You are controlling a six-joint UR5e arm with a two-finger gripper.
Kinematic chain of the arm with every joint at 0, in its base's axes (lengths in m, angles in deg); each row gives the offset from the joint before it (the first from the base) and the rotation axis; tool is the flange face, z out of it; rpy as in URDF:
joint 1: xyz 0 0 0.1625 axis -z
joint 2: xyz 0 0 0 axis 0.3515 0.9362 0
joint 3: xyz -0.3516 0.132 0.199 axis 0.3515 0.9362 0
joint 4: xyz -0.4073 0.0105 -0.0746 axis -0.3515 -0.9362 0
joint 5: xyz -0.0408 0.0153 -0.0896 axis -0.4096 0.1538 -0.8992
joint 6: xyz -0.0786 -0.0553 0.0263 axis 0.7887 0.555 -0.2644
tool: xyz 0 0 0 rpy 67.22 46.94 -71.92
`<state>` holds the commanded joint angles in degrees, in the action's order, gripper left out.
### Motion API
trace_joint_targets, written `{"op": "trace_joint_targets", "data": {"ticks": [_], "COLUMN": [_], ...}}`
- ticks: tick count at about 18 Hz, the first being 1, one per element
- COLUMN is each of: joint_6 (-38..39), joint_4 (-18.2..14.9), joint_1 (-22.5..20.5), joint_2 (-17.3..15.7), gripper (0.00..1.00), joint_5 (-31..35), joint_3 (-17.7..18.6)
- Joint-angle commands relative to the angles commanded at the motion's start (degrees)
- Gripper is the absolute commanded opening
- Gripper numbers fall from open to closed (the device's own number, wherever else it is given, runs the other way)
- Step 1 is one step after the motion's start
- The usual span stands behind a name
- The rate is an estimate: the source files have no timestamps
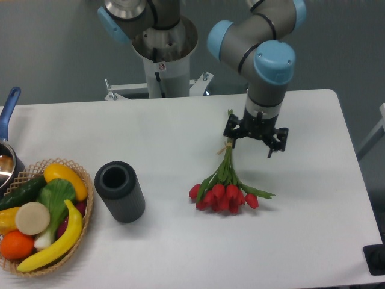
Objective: Place the flowers on the table
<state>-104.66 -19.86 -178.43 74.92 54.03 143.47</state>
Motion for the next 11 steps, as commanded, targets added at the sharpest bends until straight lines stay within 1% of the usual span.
{"op": "trace_joint_targets", "data": {"ticks": [2,4,6,8,11], "joint_6": [-6.25,-10.74,-14.53,-16.47,-16.74], "joint_4": [-0.26,-0.35,-0.26,-0.26,-0.26], "joint_1": [-1.31,-4.73,-7.02,-8.61,-9.49], "joint_2": [-0.09,-0.52,-0.44,-0.35,-0.35], "gripper": [1.00,1.00,1.00,1.00,1.00], "joint_5": [1.95,1.52,1.08,0.90,0.64], "joint_3": [0.00,0.00,0.09,0.00,-0.61]}}
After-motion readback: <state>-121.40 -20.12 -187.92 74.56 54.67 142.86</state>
